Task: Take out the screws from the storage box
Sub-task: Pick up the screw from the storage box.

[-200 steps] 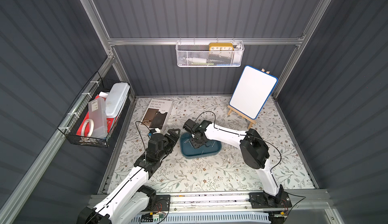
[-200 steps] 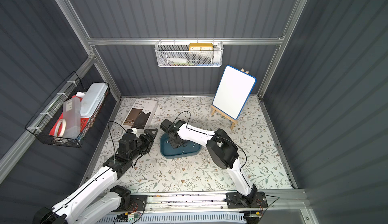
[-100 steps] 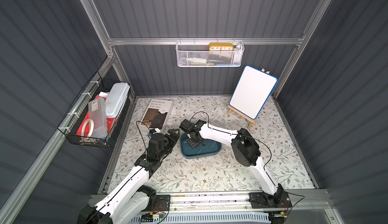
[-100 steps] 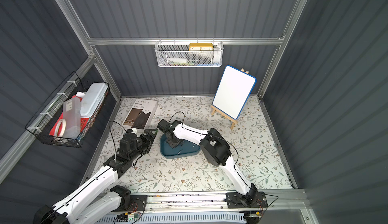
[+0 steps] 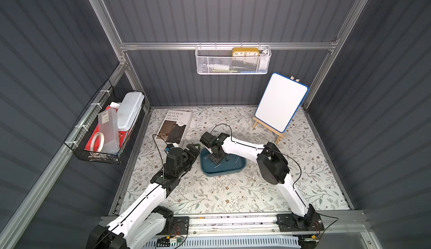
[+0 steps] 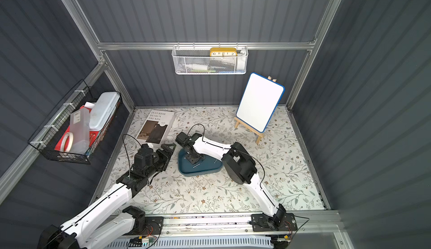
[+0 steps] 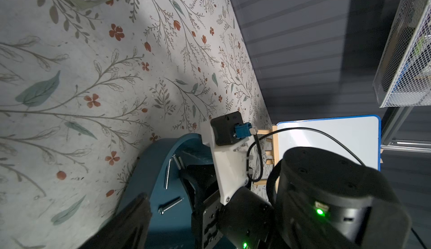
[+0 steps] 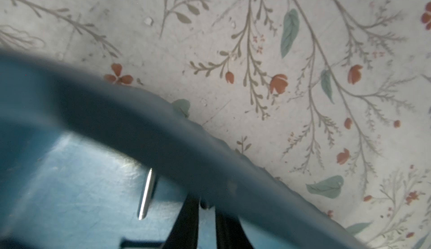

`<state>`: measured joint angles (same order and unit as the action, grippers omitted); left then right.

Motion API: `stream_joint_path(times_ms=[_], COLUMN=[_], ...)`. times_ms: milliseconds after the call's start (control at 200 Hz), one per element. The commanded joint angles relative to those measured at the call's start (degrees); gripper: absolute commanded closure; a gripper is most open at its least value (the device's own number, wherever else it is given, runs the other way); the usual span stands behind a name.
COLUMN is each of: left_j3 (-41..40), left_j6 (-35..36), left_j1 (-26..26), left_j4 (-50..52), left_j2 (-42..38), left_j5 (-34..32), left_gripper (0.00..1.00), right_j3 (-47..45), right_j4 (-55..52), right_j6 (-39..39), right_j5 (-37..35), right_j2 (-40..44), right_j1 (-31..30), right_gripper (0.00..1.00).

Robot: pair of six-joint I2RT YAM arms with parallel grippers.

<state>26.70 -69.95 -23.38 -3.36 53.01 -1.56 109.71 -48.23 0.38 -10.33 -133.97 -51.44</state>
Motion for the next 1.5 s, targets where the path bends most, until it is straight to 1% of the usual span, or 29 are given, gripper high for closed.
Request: stream_joint_path(times_ms=[0, 260, 445, 575, 705, 840, 991, 1126, 1206, 1356, 1496], left_j3=[0.02, 0.28, 1.01, 1.95, 1.78, 1.57, 1.26, 0.3, -0.14, 0.15, 0.66], left_j6=[0.87, 0.87, 2.16, 3.07, 3.07, 2.98, 2.56, 1.61, 1.32, 1.27, 1.55], left_j1=[-0.18, -0.18, -0.18, -0.18, -0.18, -0.18, -0.18, -0.18, -0.18, -0.18, -0.18], left_j4=[0.02, 0.34, -0.25, -0.43, -0.89, -0.64, -0.47, -0.52, -0.6, -0.48, -0.35], left_j2=[0.16, -0.13, 0.63, 2.49, 3.41, 2.98, 1.26, -0.78, -1.47, -1.17, -0.65], left_j5=[-0.24, -0.19, -0.91, -1.62, -1.57, -0.95, -0.79, -0.29, -0.07, -0.05, 0.32], left_gripper=[0.08, 0.08, 0.08, 0.08, 0.08, 0.08, 0.08, 0.08, 0.08, 0.08, 0.08], right_j3=[-0.19, -1.51, -6.52, -8.47, -10.03, -8.7, -6.85, -6.75, -6.95, -6.91, -6.06], right_j4=[-1.16, -1.94, -1.66, -4.51, -5.34, -6.38, -7.41, -7.48, -7.32, -7.13, -6.51], right_j6=[-0.34, 0.94, 2.78, 5.9, 6.72, 6.91, 6.41, 6.36, 6.55, 6.98, 6.87], right_j5=[0.89, 0.24, -0.47, -2.46, -3.67, -3.68, -4.27, -2.83, -2.55, -2.06, -2.6], right_j2=[-2.69, -1.13, 3.34, 4.41, 3.96, 2.16, 0.16, -0.61, -0.89, -0.75, 1.25], right_j1=[0.2, 0.2, 0.29, 0.98, 1.34, 1.34, 1.34, 1.34, 1.34, 1.34, 1.34], right_gripper=[0.85, 0.94, 0.94, 0.94, 0.92, 0.9, 0.87, 0.82, 0.81, 0.92, 0.93])
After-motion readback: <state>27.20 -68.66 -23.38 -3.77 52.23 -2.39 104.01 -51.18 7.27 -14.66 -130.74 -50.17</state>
